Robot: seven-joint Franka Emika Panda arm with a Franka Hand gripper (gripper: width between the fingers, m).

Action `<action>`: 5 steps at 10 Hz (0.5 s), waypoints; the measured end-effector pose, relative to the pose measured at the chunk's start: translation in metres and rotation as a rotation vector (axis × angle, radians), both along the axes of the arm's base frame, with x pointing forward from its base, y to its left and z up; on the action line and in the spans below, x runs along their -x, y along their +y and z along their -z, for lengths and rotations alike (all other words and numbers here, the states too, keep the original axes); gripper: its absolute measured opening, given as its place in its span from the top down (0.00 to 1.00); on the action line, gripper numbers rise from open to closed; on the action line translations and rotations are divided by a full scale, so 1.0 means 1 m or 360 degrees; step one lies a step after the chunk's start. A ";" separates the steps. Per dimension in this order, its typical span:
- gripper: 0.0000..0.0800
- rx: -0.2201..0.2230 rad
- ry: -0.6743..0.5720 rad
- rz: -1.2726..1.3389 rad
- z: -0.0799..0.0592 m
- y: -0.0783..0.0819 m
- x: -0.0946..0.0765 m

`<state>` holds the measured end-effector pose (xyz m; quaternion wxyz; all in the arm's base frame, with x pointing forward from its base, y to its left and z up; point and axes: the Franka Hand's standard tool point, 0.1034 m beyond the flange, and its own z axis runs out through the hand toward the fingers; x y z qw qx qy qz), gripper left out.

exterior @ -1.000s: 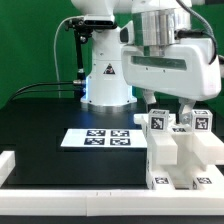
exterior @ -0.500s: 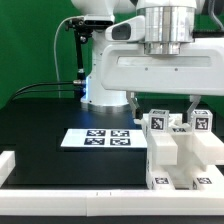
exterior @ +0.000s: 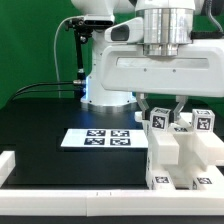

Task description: Assemble chair

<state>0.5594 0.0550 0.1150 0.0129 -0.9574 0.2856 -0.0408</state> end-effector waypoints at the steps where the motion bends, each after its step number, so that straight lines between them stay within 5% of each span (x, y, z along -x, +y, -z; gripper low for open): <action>1: 0.64 -0.0008 0.0001 0.0107 0.000 0.000 0.000; 5: 0.64 -0.0089 0.0013 0.0859 0.002 -0.005 0.002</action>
Offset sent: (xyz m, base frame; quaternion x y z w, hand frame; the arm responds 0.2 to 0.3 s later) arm -0.0076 -0.0012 -0.0039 -0.0237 -0.0266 0.2634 0.9640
